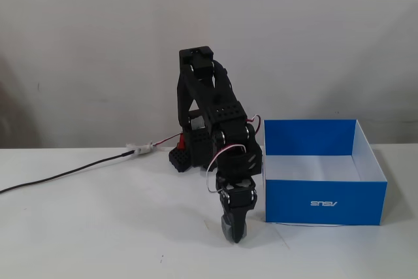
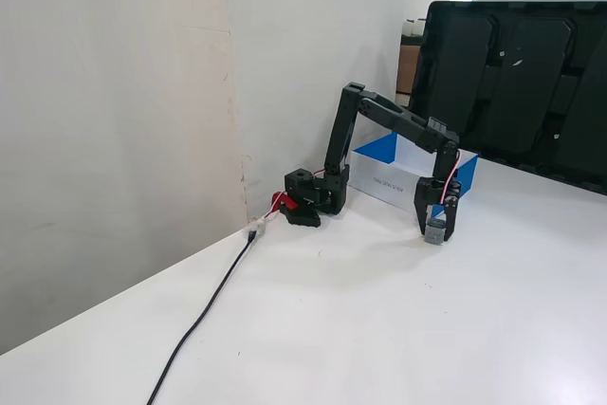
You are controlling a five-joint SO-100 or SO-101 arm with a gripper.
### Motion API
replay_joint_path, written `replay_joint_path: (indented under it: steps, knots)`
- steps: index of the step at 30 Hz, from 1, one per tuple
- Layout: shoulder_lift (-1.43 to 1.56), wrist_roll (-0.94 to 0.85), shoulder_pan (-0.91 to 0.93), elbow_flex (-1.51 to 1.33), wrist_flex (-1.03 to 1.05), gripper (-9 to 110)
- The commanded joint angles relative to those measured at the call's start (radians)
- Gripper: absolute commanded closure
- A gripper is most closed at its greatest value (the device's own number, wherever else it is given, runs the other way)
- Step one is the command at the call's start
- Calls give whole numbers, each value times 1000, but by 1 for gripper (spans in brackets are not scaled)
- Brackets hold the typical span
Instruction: Pick the gray block and keep it in the box.
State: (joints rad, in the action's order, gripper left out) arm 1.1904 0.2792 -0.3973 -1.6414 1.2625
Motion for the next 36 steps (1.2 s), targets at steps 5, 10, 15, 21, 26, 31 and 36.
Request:
replay_joint_path:
  steps: [5, 10, 15, 21, 26, 31, 36]
  knots:
    - [290, -8, 52, 190, 239, 101]
    - [666, -5, -86, 189, 374, 101]
    - [873, 0, -282, 144, 385, 101]
    - [867, -8, -551, 120, 374, 101]
    - [844, -8, -782, 60, 264, 101]
    - [548, 6, -793, 204, 305, 89]
    - [505, 8, -770, 213, 296, 64]
